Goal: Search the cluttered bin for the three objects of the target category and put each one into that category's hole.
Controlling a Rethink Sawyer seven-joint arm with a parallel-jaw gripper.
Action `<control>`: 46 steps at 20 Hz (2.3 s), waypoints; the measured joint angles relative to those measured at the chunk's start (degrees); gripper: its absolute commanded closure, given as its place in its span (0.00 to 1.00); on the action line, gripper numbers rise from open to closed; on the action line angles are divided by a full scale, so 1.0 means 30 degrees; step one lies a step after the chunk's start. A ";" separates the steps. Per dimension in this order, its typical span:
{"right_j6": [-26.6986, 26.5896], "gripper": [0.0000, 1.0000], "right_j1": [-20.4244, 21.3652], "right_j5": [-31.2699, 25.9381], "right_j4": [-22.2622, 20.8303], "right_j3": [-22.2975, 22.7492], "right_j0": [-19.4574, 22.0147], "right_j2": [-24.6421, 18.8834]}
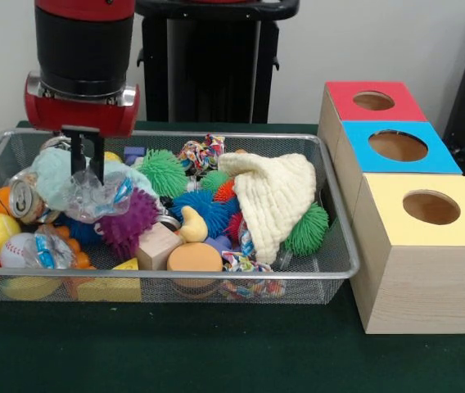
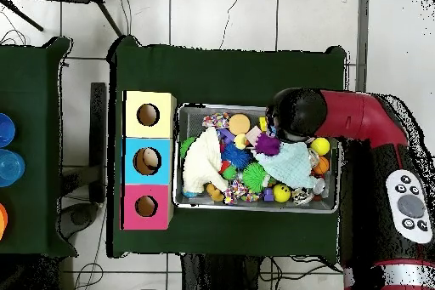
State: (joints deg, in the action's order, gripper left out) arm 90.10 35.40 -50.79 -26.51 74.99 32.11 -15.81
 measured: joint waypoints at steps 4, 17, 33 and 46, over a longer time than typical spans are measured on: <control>0.0000 1.00 0.0399 -0.0261 0.0243 0.0102 -0.0253 0.0182; 0.0000 1.00 0.1478 -0.0285 0.0854 0.1286 -0.1302 0.0835; 0.0000 1.00 0.3884 -0.0285 0.2111 0.4295 -0.3016 0.1573; 0.0000 1.00 0.4446 0.0344 0.2558 0.5999 -0.4158 0.2276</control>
State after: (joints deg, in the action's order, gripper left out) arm 90.10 48.74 -49.75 -18.84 92.98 19.64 -8.98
